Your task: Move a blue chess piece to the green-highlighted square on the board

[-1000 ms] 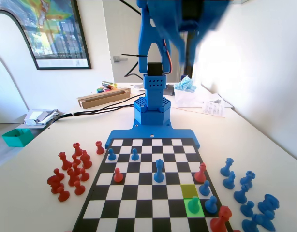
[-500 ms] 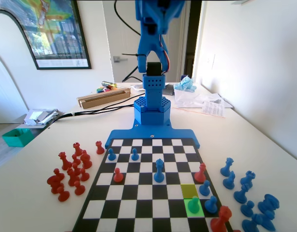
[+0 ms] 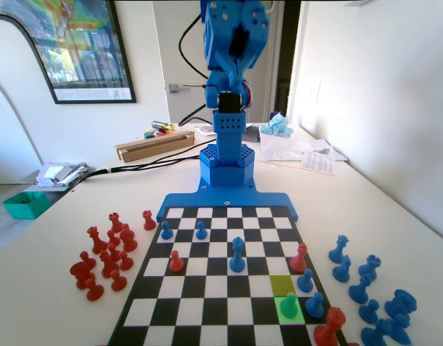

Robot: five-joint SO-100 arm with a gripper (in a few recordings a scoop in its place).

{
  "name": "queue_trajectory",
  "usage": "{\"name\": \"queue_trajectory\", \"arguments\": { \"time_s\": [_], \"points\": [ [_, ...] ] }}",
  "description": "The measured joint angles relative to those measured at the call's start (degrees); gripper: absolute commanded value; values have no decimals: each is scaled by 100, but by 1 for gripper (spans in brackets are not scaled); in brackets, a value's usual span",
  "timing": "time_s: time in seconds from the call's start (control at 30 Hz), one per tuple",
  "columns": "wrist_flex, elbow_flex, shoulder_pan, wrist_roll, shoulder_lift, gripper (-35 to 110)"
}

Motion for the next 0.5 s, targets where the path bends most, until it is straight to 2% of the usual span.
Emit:
{"name": "queue_trajectory", "arguments": {
  "time_s": [0.5],
  "points": [
    [-308,211,264,-70,1072,2]
  ]
}}
